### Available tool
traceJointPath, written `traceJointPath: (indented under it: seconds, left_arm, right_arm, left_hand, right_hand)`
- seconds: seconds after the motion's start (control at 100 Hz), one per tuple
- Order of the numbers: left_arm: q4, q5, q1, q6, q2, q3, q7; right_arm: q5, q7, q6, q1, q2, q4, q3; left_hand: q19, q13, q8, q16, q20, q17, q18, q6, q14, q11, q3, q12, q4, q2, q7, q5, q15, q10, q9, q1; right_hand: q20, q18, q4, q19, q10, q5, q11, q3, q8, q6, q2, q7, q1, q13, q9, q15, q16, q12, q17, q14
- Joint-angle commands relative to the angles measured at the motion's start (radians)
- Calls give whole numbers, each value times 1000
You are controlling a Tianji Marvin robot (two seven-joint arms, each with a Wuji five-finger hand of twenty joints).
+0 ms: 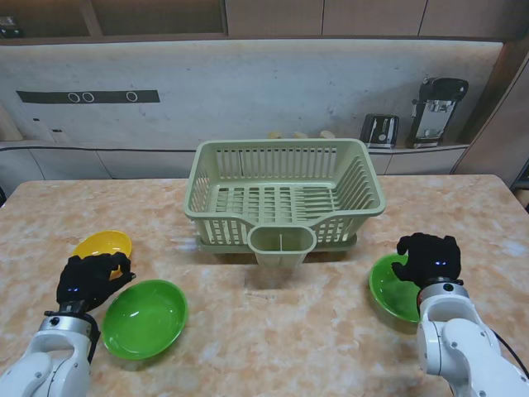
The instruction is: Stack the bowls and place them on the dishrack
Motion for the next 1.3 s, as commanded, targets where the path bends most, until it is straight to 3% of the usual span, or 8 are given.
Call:
traceJointPath:
  seconds: [0.0,0.11,0.27,0.5,0.67,1.0,1.29]
  left_arm:
    - [-9,0,-1,-8,-1,4,-19]
    - [-8,0,-6,-12,0,7,-26]
    - [-5,0,-12,-18,2,9,-33]
    - [1,-1,-18,-25,3,11,-33]
    - [3,0,-21,-28,3,13,-37]
    - [4,3,-24,-34,5,15,-45]
    - [4,7,-30,-38,7,19,-56]
  right_arm:
    - [7,7,-5,15,2,29,3]
    - [25,43,-13,47,6,64,3]
    - [43,86,-30,92,14,118,-4]
    - [74,125,-51,153,22,193,-16]
    - [119,137,-69,211,27,268,-37]
    - [164,145,-80,304,34,387,-96]
    - [237,100,-70,368,30,488,-160]
  left_hand:
    - [12,2,-5,-8,8,-9,21,7,19,10,-11,-11,6,41,-7,9,5,14,-2,31]
    - [12,3,-5,-8,8,-9,22,5,19,9,-11,-11,6,41,-8,8,5,14,-2,31]
    - [12,3,-6,-8,8,-9,23,6,18,9,-11,-12,6,41,-8,9,4,12,-2,30]
    - [11,3,-6,-9,8,-10,23,5,18,8,-11,-12,6,42,-8,9,3,13,-3,30]
    - [11,2,-7,-9,8,-10,23,6,17,8,-11,-12,6,42,-9,9,3,12,-2,30]
    - [7,3,-6,-9,7,-13,26,5,17,8,-11,-12,6,42,-8,9,2,12,-2,30]
    - [5,3,-6,-9,7,-15,31,4,16,8,-11,-12,6,42,-8,10,1,11,-2,29]
  right_hand:
    - [-22,-10,30,-21,21,-37,-16,20,12,27,1,-17,-22,-41,-57,-24,-32,-20,-28,7]
    - [-33,-16,27,-50,34,-125,-54,26,11,46,-15,-64,-27,-111,-176,-59,-50,-45,-69,11]
    - [-48,-18,20,-96,48,-258,-36,32,23,58,-38,-130,-45,-205,-334,-90,-74,-90,-130,4]
    - [-57,4,19,-121,57,-388,-3,35,14,98,-54,-178,-67,-259,-439,-101,-82,-96,-170,-4]
    - [-65,34,14,-135,59,-438,49,-17,21,133,-51,-184,-74,-286,-505,-95,-81,-90,-210,-1]
    - [-59,83,23,-114,66,-409,145,-46,59,144,-51,-140,-67,-256,-485,-57,-63,-45,-202,12]
    - [-17,68,3,-16,52,-274,236,54,133,103,-115,-14,-45,-88,-326,55,-6,54,-85,-3]
